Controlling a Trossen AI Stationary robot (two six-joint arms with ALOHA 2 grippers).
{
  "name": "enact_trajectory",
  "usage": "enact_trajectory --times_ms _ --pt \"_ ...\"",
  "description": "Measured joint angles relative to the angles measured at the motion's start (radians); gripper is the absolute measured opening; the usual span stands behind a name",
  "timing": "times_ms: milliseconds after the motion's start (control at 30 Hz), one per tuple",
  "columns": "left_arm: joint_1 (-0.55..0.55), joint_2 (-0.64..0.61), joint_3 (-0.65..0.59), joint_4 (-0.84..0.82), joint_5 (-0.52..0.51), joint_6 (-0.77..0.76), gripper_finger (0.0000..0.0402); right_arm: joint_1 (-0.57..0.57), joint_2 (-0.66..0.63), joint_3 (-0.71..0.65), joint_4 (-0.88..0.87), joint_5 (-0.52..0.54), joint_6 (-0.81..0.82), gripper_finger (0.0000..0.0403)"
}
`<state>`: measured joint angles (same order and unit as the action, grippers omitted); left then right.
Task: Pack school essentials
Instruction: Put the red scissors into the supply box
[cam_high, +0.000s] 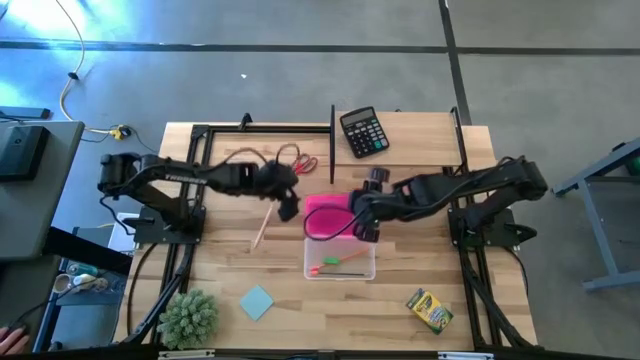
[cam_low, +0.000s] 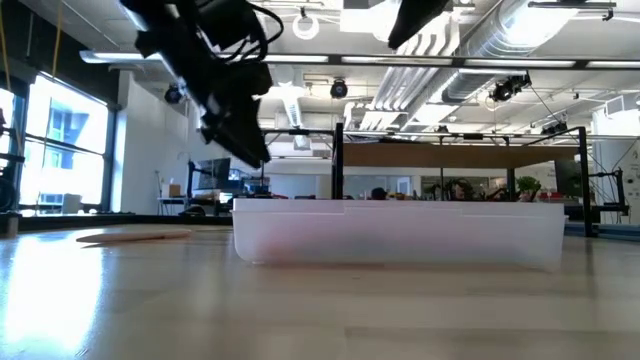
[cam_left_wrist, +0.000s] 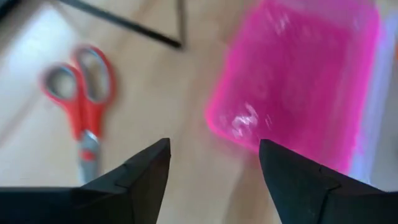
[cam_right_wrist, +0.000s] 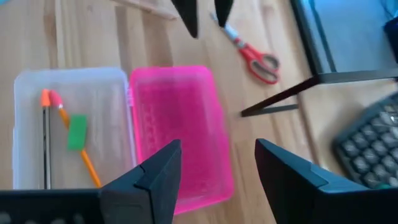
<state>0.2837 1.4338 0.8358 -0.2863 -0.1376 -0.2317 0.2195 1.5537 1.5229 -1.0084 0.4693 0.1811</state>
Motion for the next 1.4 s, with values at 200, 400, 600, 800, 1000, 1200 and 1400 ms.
enact_trajectory --times_ms 200,400,600,800,1000,1200,1400 --pt "0.12 0.0 0.105 0.004 0.02 0.083 0.0228 -0.015 -0.05 0.0 -0.005 0.001 0.001 0.0193" --pt "0.257 0.0 0.192 0.008 0.048 0.131 0.0228 -0.017 -0.05 0.0 -0.01 0.001 -0.006 0.0193" --pt "0.392 0.04 0.248 0.002 0.098 0.113 0.0227 -0.017 -0.049 0.0 -0.014 0.001 -0.002 0.0193" --pt "0.45 0.157 0.272 -0.001 0.174 0.103 0.0227 -0.017 -0.048 0.0 -0.013 0.0 0.003 0.0193" --pt "0.439 0.256 0.273 -0.001 0.177 0.079 0.0227 -0.017 -0.048 0.0 -0.014 0.0 0.029 0.0193" --pt "0.406 0.322 0.273 0.007 0.166 0.074 0.0227 -0.017 -0.048 0.0 -0.019 0.0 0.028 0.0193" --pt "0.384 0.357 0.273 0.02 0.152 0.074 0.0227 -0.017 -0.048 0.0 -0.019 0.0 0.028 0.0193"
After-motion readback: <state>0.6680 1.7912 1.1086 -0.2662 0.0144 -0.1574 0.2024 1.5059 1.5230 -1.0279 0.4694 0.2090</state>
